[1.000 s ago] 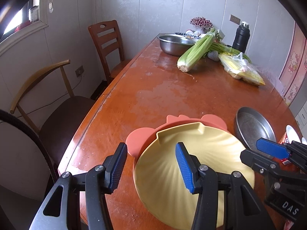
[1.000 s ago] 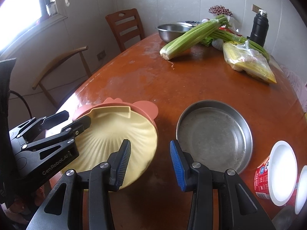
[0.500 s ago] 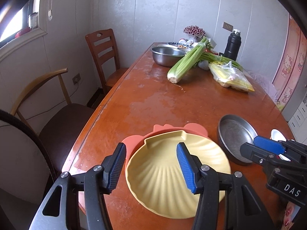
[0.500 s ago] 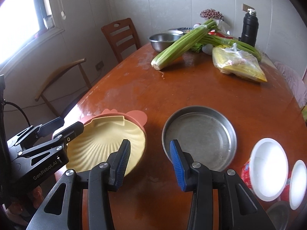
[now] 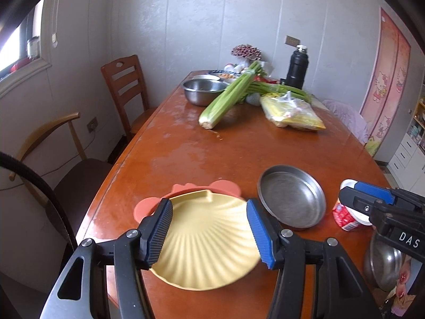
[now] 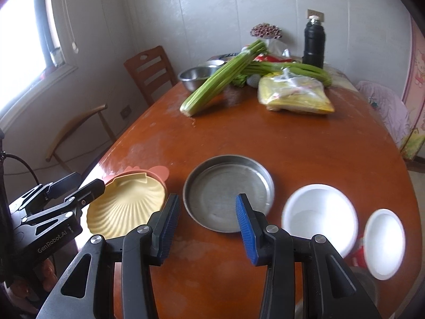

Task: Organize plates and bowls
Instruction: 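Open the left tool and withdraw it from the stacked plates, then reach the left tool to the large steel bowl and grip its rim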

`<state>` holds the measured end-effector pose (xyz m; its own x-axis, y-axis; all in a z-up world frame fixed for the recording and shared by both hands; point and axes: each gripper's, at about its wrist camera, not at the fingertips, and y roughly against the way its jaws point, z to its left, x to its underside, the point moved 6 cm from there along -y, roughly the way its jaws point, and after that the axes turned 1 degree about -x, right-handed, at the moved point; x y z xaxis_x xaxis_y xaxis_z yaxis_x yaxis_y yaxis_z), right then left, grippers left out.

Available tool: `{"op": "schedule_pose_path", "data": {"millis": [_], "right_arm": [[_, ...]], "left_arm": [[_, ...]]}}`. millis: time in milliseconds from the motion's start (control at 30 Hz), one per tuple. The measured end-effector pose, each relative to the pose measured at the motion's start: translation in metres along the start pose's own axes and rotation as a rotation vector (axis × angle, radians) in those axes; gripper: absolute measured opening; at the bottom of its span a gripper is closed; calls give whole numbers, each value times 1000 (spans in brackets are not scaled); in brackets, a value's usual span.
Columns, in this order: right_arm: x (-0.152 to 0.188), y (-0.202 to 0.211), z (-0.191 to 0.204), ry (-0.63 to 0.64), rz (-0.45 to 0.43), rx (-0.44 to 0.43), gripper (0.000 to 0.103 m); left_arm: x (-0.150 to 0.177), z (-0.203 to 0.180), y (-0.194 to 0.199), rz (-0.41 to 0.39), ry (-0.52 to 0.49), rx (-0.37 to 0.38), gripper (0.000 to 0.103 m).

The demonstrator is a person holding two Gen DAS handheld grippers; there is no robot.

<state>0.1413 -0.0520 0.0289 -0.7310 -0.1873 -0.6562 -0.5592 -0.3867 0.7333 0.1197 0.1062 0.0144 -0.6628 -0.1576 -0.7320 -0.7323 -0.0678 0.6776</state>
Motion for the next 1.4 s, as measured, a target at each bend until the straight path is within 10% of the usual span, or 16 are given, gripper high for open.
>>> {"op": "schedule_pose_path", "data": {"millis": [1400], "right_arm": [[97,134,-193,-198,-92,279,55]], "left_arm": [[30,-215,23,22,-220,300,65]]}}
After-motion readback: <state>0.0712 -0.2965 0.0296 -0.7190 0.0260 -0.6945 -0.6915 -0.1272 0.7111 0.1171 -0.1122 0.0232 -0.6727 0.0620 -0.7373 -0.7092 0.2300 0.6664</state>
